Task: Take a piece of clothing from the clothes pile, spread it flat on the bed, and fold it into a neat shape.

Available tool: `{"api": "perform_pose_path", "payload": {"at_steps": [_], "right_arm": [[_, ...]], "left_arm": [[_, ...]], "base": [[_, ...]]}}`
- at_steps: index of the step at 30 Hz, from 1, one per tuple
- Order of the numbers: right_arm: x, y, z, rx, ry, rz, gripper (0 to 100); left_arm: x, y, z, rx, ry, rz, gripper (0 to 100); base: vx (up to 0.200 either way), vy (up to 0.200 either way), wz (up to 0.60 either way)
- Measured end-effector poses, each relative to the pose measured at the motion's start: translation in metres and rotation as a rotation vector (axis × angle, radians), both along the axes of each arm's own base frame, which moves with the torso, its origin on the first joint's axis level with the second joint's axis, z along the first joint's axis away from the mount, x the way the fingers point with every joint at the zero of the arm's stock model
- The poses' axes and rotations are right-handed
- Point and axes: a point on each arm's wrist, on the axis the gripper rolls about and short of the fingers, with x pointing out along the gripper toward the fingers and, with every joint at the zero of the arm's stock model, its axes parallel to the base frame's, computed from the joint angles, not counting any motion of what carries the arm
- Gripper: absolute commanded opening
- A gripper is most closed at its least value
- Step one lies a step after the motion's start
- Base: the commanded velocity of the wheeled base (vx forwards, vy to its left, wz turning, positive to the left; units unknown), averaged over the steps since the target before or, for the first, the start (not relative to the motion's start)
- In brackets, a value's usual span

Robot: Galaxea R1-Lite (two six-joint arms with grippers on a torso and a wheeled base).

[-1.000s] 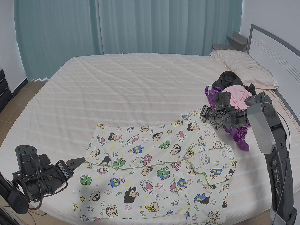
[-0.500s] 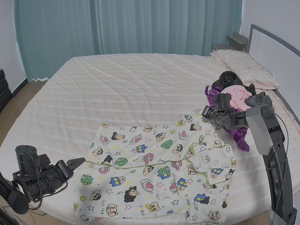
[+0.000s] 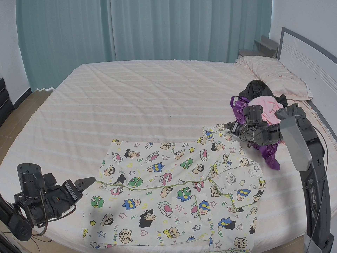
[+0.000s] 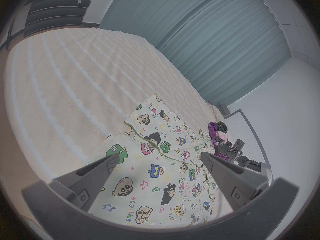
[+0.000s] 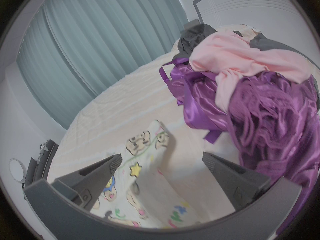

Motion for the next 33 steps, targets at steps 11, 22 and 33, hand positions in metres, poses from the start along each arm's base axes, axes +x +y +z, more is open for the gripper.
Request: {"api": "perform_pose_path", "payload": {"at_steps": [11, 22, 33], "right_arm": [[-0.056, -0.026, -0.004, -0.019, 0.104, 0.008, 100], [-0.155, -0.038, 0.019, -0.021, 0.154, 0.026, 100], [-0.275, -0.022, 0.036, 0.122, 0.259, 0.014, 100]], "left_arm": [[-0.004, -0.004, -0.001, -0.016, 0.013, -0.013, 100], [-0.012, -0.013, -0.006, -0.067, 0.067, -0.042, 100], [-0.019, -0.019, -0.014, -0.088, 0.175, -0.051, 100]], "base": [[-0.073, 0.0, 0.0], [-0.2, 0.0, 0.0], [-0.109, 0.0, 0.0]]}}
